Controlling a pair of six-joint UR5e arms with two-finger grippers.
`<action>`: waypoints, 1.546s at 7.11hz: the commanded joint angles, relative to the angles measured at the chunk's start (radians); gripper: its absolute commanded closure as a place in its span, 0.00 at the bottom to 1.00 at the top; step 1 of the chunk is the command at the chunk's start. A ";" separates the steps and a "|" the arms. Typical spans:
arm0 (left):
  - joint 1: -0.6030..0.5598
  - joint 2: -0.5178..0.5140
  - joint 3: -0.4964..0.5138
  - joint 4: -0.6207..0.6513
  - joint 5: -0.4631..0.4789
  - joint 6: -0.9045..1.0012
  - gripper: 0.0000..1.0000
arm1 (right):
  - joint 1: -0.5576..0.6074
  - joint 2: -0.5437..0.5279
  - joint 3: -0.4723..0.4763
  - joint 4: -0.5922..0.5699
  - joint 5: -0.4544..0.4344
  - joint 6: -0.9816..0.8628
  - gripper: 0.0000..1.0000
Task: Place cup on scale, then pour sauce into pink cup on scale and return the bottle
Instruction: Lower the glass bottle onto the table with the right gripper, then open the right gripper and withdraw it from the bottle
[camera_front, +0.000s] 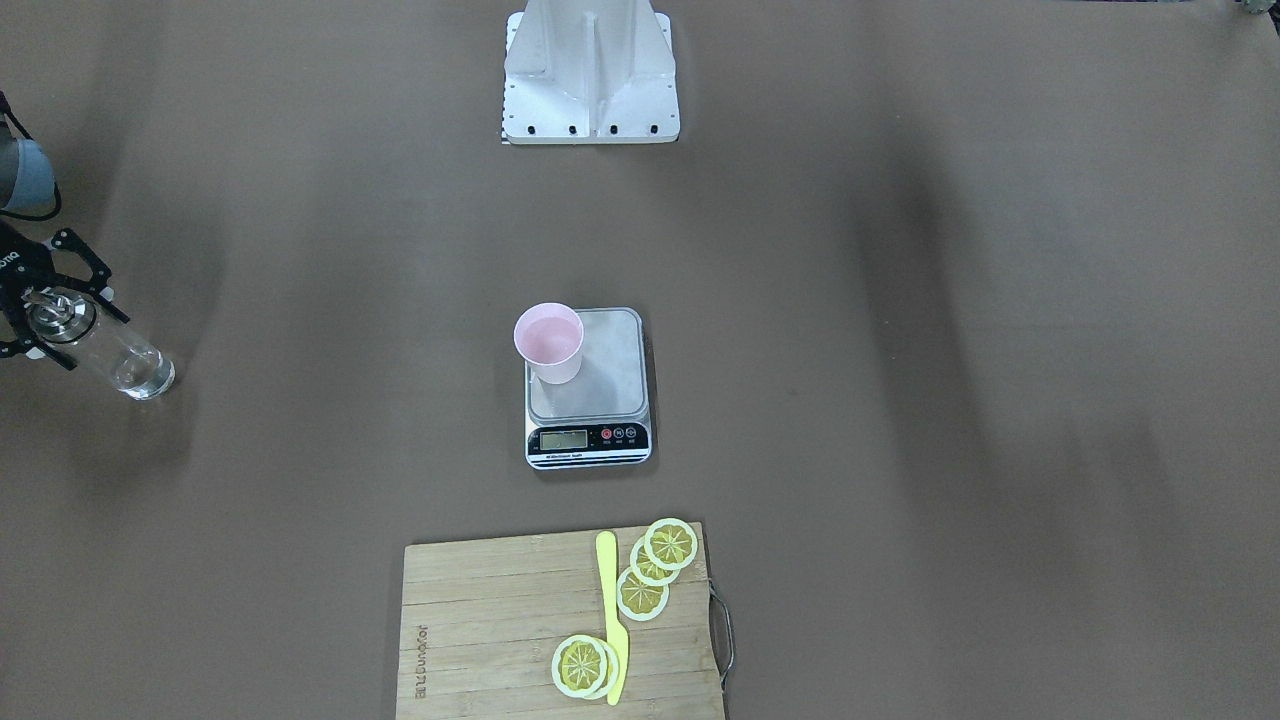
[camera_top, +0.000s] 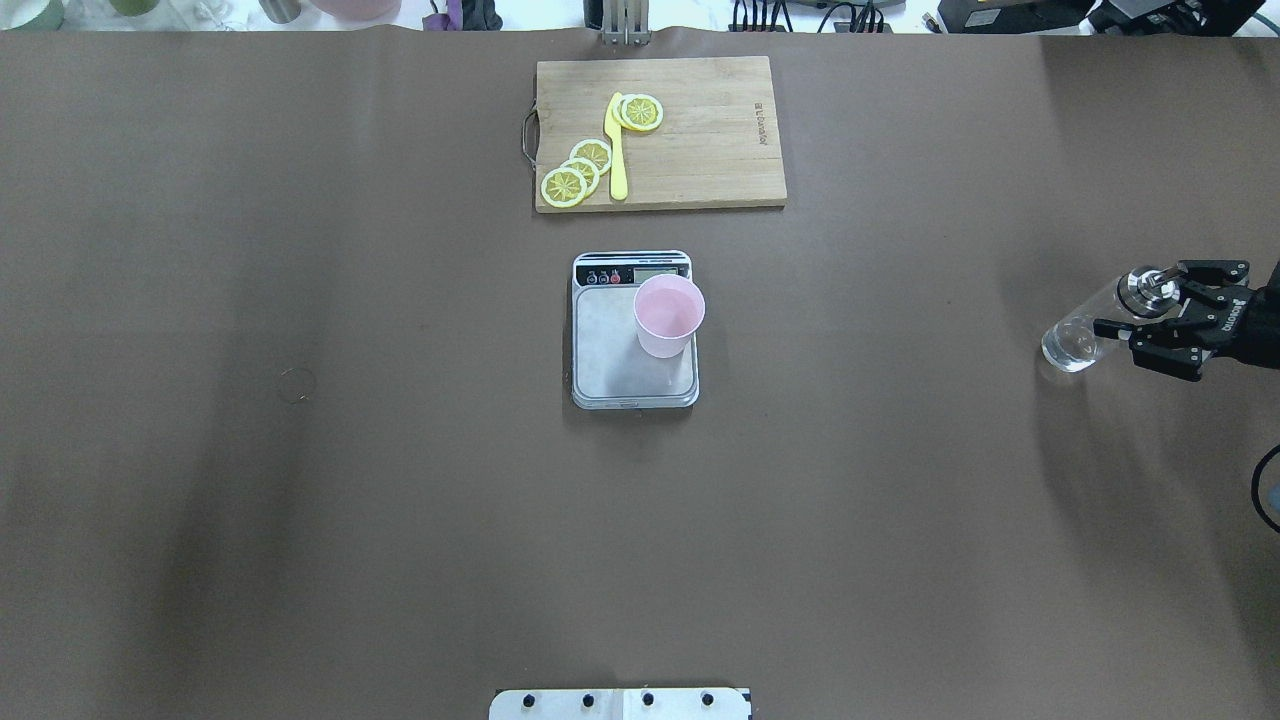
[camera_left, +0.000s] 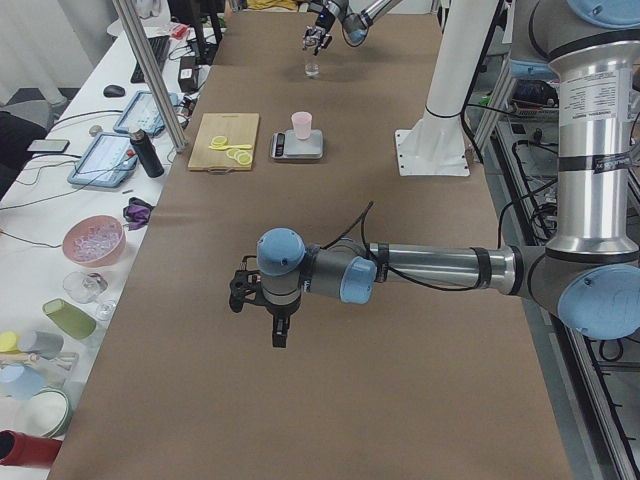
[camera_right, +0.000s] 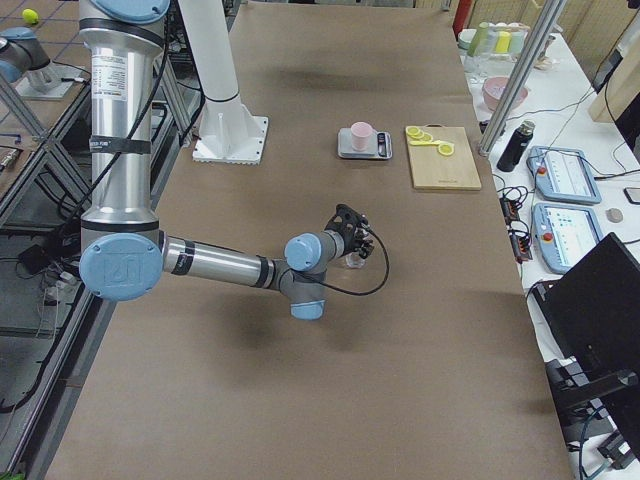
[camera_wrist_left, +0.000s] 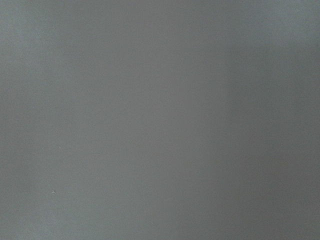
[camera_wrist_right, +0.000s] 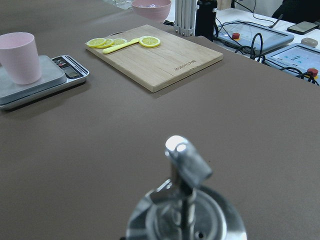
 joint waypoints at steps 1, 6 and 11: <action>-0.001 0.000 0.000 0.000 0.000 0.000 0.01 | -0.002 0.000 0.000 -0.001 0.000 0.000 0.06; -0.001 0.002 0.003 0.000 0.000 0.002 0.01 | 0.002 -0.034 0.005 -0.001 0.012 0.006 0.00; -0.001 0.002 0.005 0.000 0.002 0.002 0.01 | 0.006 -0.109 0.055 -0.003 0.082 0.080 0.00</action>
